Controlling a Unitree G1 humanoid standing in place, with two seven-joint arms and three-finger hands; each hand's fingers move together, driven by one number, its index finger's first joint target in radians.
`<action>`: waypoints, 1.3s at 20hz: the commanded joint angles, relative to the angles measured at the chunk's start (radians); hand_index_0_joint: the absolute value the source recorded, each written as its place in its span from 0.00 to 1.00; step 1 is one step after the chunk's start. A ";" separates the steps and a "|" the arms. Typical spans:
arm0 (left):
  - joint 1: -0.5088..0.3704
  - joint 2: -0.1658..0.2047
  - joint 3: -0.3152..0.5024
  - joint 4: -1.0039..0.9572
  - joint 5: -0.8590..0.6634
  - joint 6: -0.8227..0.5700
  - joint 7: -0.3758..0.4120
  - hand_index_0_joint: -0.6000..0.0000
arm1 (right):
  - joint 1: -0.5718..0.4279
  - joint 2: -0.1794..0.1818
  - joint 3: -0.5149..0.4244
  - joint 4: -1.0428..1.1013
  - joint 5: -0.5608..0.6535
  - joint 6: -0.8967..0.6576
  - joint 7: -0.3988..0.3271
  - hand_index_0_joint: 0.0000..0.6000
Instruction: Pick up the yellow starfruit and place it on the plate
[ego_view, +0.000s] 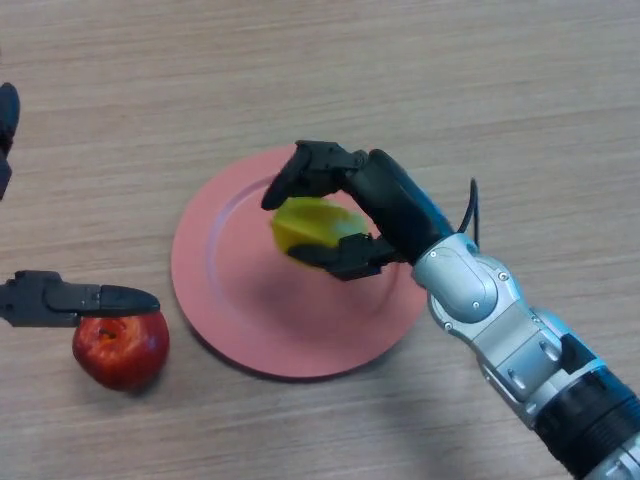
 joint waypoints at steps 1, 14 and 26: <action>-0.022 0.035 0.095 -0.070 -0.051 -0.059 -0.007 1.00 | -0.061 0.002 -0.047 -0.069 0.044 -0.113 -0.046 0.50; -0.028 0.010 0.066 -0.113 -0.036 -0.025 0.012 1.00 | 0.081 0.002 -0.240 -0.456 0.204 0.185 0.123 0.00; -0.099 0.014 -0.052 -0.103 -0.074 0.067 0.026 1.00 | 0.365 -0.076 -0.594 -1.042 0.212 0.633 0.245 0.00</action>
